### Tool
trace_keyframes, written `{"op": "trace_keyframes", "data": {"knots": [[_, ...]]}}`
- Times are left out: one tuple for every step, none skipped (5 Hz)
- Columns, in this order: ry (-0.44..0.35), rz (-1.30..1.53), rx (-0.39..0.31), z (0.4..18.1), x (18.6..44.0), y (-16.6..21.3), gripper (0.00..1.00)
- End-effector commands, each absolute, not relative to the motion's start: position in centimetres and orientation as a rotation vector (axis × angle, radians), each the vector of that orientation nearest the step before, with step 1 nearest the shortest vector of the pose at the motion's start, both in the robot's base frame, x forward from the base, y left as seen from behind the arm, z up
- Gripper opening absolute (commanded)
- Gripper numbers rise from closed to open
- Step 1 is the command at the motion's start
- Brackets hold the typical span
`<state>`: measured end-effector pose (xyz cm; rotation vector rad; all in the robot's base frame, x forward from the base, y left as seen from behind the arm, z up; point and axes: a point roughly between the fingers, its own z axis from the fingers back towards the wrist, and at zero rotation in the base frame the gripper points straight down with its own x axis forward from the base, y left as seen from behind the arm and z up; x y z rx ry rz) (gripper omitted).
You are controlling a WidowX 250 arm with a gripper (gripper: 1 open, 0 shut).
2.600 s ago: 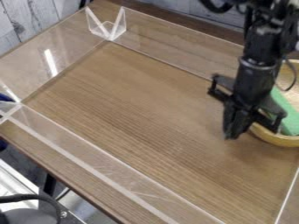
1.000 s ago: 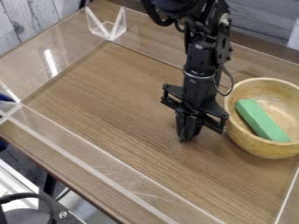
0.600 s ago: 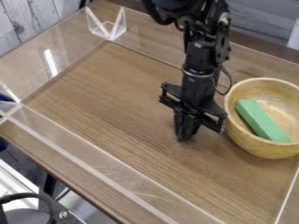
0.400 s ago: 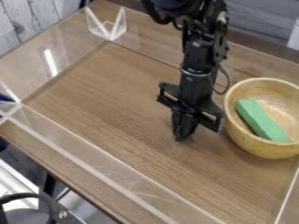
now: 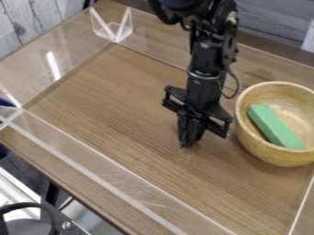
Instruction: Remove the green block from inside the brown bowl and put it on the table
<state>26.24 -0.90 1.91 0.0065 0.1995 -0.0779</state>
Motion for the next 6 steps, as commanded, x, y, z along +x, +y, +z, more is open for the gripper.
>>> {"op": "trace_keyframes", "data": {"knots": [[0.176, -0.067, 0.012, 2.5, 26.8, -0.3, 0.00], [0.183, -0.067, 0.011, 2.5, 26.8, -0.2, 0.00], [0.188, -0.068, 0.010, 2.6, 26.7, -0.3, 0.00], [0.186, -0.056, 0.007, 2.8, 26.6, 0.1, 1.00], [0.174, -0.042, 0.002, 3.5, 26.4, 0.5, 1.00], [0.140, -0.030, -0.003, 5.2, 26.2, 0.8, 1.00]]}}
